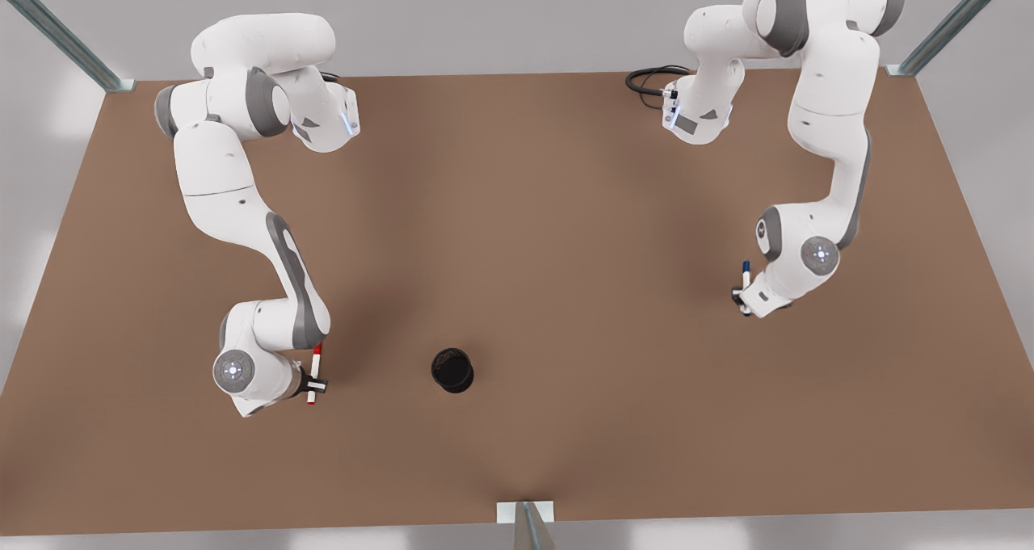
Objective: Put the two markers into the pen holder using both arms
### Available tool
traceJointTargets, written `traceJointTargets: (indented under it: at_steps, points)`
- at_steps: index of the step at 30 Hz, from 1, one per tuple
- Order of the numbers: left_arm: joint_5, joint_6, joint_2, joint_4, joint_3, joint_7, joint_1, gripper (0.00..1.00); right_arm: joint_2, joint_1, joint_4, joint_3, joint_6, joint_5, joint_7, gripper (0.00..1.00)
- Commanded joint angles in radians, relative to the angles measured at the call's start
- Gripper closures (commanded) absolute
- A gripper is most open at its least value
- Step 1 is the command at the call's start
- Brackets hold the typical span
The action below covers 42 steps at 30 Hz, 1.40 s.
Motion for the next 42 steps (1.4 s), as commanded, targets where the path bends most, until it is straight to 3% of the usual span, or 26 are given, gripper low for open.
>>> traceJointTargets:
  at_steps: [1, 7, 10, 12, 14, 17, 20, 23, 30, 42]
  points:
    - [-0.010, -0.106, -0.005, 0.050, -0.036, 0.046, 0.005, 0.79, -0.001, -0.001, 0.000, 0.000, 0.001, -0.001, 0.019, 0.60]
    - [-0.203, -0.365, -0.047, 0.347, -0.220, 0.037, -0.007, 0.79, 0.005, -0.001, 0.007, -0.001, 0.021, -0.001, 0.013, 0.61]
    - [-0.361, -0.338, 0.047, 0.567, -0.231, 0.011, -0.183, 0.79, 0.008, -0.003, 0.006, -0.001, 0.024, -0.001, 0.013, 0.65]
    - [-0.438, -0.275, 0.110, 0.685, -0.233, 0.009, -0.271, 0.79, 0.008, -0.003, 0.003, -0.001, 0.024, -0.001, 0.013, 0.69]
    - [-0.502, -0.082, 0.199, 0.774, -0.234, 0.008, -0.326, 0.79, 0.008, 0.000, 0.002, -0.001, 0.022, -0.001, 0.014, 0.77]
    - [-0.502, 0.059, 0.337, 0.970, -0.285, -0.095, -0.365, 0.79, -0.004, 0.014, -0.001, 0.002, 0.012, -0.021, 0.016, 0.79]
    - [-0.502, 0.427, 0.435, 1.030, -0.310, -0.172, -0.440, 0.79, -0.093, 0.037, 0.000, 0.003, -0.030, -0.030, 0.017, 0.79]
    - [-0.499, 0.595, 0.478, 1.070, -0.325, -0.216, -0.484, 0.79, -0.207, 0.043, 0.011, 0.043, -0.079, -0.029, 0.025, 0.79]
    - [-0.495, 0.705, 0.556, 1.143, -0.322, -0.216, -0.535, 0.79, -0.310, 0.028, 0.016, 0.126, -0.071, -0.024, 0.027, 0.79]
    - [-0.458, 0.842, 0.673, 1.150, -0.331, -0.216, -0.590, 0.79, -0.357, 0.026, 0.010, 0.166, -0.045, -0.020, 0.028, 0.79]
